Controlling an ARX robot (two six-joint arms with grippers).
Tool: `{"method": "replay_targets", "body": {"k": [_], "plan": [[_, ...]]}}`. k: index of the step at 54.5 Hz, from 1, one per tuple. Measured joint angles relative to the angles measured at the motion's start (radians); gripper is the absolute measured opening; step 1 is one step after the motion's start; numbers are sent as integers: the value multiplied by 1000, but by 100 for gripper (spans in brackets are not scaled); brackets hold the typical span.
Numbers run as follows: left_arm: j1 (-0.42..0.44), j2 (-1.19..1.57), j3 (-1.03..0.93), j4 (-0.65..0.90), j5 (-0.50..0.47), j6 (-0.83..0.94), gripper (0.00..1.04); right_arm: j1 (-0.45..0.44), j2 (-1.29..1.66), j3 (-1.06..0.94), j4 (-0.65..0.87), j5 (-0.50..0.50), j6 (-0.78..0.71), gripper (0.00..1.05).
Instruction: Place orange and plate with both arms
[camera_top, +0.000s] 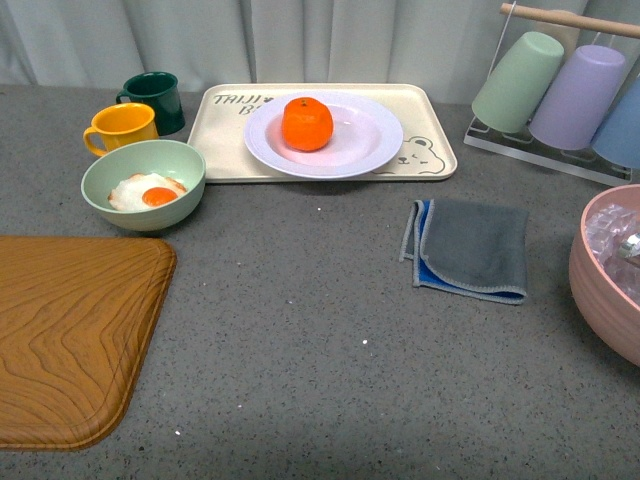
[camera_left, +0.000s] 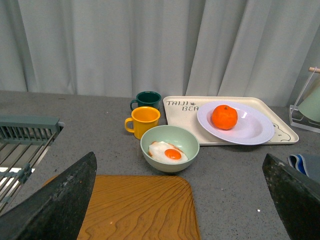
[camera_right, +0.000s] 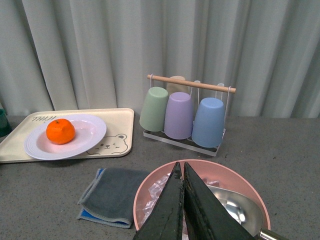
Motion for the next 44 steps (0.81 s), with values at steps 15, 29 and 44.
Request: {"method": "replay_targets", "body": {"k": [15,29,44], "plan": [[0,0,0,0,0,0,98,0,-123,1,-150,0,0,1],[0,0,0,0,0,0,98,0,-213,1,-220,-2,-1,12],[0,0,0,0,0,0,98,0,-214,1,-220,-3,-1,62]]}}
